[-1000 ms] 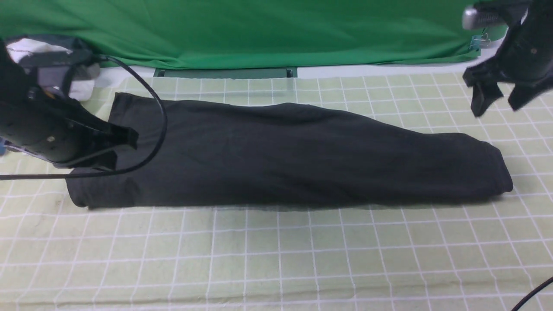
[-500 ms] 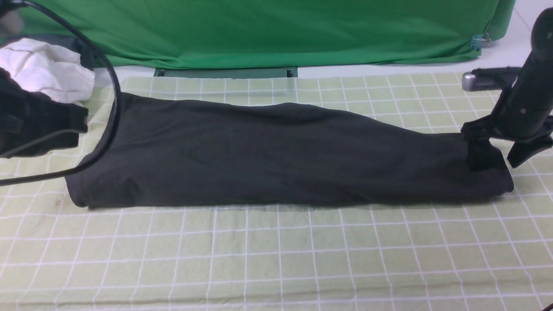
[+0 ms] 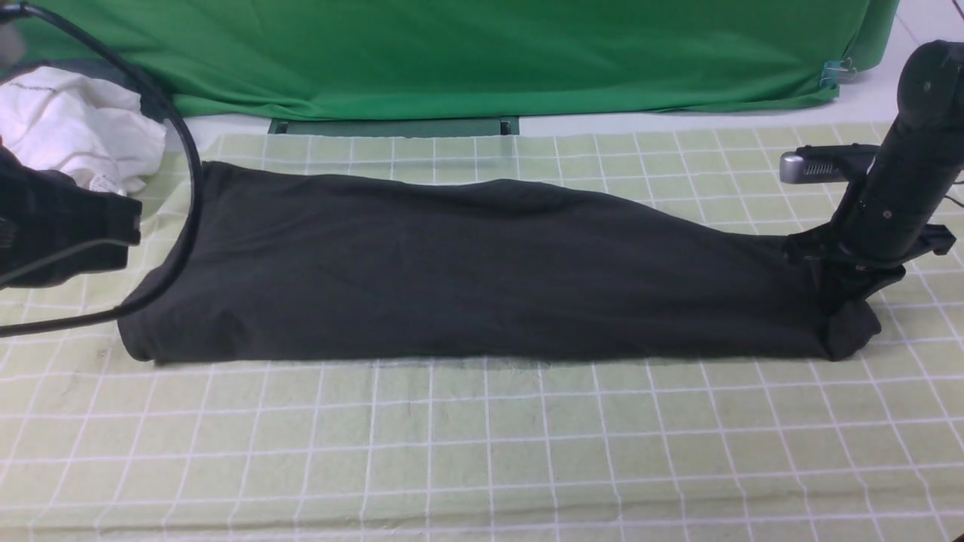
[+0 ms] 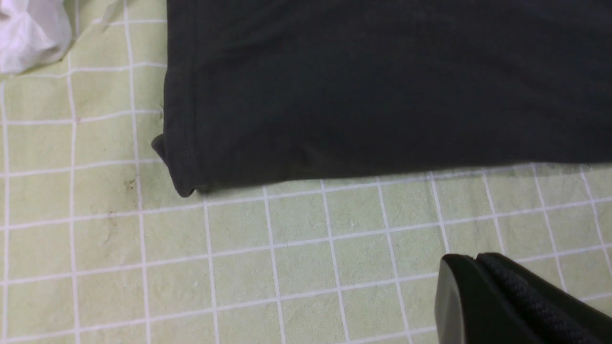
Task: Fold a long-sleeved shirt over a green coffee tablecloth.
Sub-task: 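Pull the folded dark garment lengthwise by its ends to straighten it flat on the table, then fold the right end of the dark garment over onto its left end with the right gripper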
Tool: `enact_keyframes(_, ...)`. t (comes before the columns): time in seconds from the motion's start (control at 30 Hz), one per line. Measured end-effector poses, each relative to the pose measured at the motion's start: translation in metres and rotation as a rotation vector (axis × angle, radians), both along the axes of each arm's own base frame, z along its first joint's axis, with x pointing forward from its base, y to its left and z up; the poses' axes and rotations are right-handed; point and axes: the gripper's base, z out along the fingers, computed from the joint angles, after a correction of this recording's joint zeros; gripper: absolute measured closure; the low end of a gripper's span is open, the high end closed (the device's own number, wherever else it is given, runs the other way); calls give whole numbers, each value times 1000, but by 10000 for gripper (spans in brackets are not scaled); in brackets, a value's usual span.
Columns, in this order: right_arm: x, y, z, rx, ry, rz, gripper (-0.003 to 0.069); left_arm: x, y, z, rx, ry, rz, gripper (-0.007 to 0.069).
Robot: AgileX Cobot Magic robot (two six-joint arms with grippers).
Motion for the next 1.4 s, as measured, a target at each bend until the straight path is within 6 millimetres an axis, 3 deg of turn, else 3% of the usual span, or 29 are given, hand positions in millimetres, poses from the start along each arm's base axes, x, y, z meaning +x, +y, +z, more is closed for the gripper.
enact_keyframes(0.1, -2, -11, 9, -37, -7, -13, 606, 0, 0, 0, 0, 4, -1, 611)
enact_keyframes(0.23, -6, -35, 34, -90, -59, -57, 606, 0, 0, 0, 0, 5, -1, 611)
enact_keyframes(0.27, -10, -47, 47, -105, -90, -96, 606, 0, 0, 0, 0, 5, -1, 611)
enact_keyframes(0.37, -13, -53, 60, -112, -112, -123, 606, 0, 0, 0, 0, 5, -1, 611)
enact_keyframes(0.47, -15, -47, 83, -67, -141, -149, 606, 0, 0, 0, 0, 5, -1, 611)
enact_keyframes(0.6, -13, -25, 108, 35, -182, -144, 606, 0, 0, 0, 0, 5, -1, 611)
enact_keyframes(0.7, -10, 20, 135, 147, -255, -73, 606, 0, 0, 0, 0, 5, -1, 611)
enact_keyframes(0.97, -22, 128, 165, 330, -343, 136, 606, 0, -1, 0, -13, 4, -2, 611)
enact_keyframes(1.0, -27, 153, 170, 374, -360, 182, 606, 0, -2, 0, -21, 1, -2, 611)
enact_keyframes(1.23, -39, 239, 174, 611, -369, 283, 606, 1, -2, 1, -34, -14, 0, 611)
enact_keyframes(1.4, -44, 293, 162, 720, -338, 342, 606, 1, -3, 2, -42, -18, 0, 611)
